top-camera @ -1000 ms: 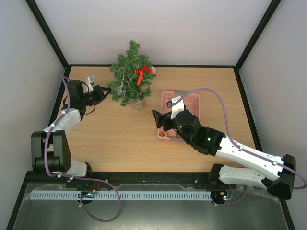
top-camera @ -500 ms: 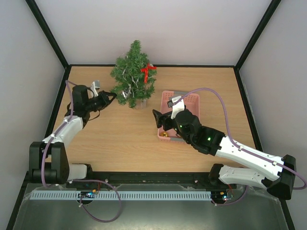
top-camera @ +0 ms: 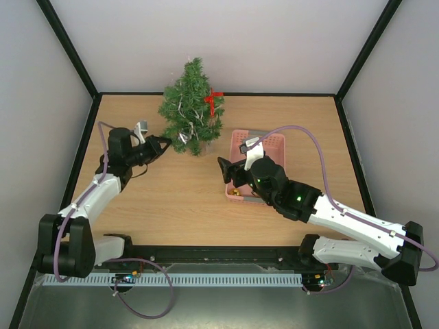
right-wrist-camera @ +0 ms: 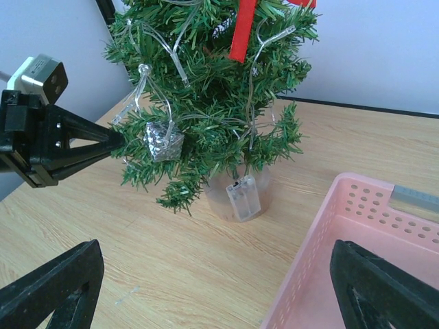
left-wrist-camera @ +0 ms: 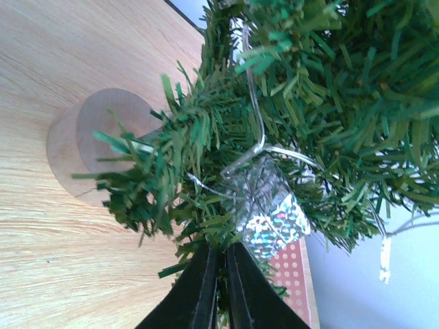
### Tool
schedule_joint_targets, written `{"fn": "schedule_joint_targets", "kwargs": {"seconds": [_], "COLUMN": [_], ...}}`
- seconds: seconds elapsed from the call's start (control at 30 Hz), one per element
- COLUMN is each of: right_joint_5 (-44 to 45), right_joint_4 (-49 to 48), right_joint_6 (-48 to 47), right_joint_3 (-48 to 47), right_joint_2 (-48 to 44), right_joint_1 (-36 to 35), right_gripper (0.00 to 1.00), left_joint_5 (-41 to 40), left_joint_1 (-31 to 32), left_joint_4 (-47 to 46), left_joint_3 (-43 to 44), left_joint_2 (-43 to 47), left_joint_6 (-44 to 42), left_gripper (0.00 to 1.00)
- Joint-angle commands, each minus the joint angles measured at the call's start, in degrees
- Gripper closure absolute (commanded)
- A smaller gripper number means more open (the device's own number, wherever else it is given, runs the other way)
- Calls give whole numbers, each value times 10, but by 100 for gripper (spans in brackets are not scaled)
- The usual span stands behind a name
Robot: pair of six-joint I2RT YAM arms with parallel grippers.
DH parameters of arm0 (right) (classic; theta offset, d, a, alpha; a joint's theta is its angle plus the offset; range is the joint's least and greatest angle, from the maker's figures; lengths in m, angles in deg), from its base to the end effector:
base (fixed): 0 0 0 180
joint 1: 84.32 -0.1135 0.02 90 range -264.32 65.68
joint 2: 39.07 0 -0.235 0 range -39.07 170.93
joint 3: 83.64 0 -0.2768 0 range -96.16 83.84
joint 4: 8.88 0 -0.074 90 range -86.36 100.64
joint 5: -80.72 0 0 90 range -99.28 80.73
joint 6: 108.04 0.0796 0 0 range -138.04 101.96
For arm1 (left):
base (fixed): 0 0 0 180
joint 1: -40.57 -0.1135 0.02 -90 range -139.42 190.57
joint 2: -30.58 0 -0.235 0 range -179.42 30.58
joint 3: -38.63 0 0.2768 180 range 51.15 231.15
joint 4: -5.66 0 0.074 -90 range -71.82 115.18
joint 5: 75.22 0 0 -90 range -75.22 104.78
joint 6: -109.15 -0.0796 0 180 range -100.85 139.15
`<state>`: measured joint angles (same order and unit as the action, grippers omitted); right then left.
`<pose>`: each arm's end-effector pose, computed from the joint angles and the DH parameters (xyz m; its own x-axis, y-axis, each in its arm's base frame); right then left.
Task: Decorate the small christmas tree
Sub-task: Adjust the Christmas tree at the center of the board.
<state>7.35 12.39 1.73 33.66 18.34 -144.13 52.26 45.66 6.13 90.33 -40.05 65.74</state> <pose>0.1773 0.2595 0.2956 -0.3636 0.0195 -0.9313 -0.6024 0.7577 0.2510 0.3277 -0.0778 0.1998 -0.6938 -0.5170 -0.5014 0.2009 0.5296 -0.8241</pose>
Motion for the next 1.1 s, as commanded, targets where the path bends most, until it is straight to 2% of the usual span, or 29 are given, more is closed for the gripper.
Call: {"fn": "schedule_joint_targets", "kwargs": {"seconds": [0.0, 0.23, 0.37, 0.43, 0.73, 0.87, 0.9, 1.07], "right_joint_5": [5, -3, -35, -54, -152, -185, -185, -158], "right_joint_4": [15, 55, 94, 109, 156, 207, 223, 308], "right_joint_6": [8, 16, 25, 27, 26, 39, 44, 87], "right_joint_3": [6, -13, -28, -33, -31, -41, -44, -61], "right_joint_2": [2, 22, 41, 51, 111, 165, 178, 247], "right_joint_1": [6, 21, 68, 93, 214, 238, 242, 249], "right_gripper": [11, 11, 13, 14, 41, 46, 47, 50], "left_joint_5": [-12, -39, -77, -91, -162, -203, -211, -298], "left_joint_1": [9, 9, 8, 6, -2, -2, -1, 28], "left_joint_4": [-8, 35, 86, 109, 214, 248, 256, 290], "left_joint_3": [-14, 3, 29, 42, 110, 125, 127, 119], "left_joint_2": [27, 50, 71, 82, 140, 169, 174, 182], "left_joint_6": [21, 1, -27, -41, -168, -229, -243, -314], "left_gripper": [90, 73, 55, 50, 15, 3, 1, 0]}}
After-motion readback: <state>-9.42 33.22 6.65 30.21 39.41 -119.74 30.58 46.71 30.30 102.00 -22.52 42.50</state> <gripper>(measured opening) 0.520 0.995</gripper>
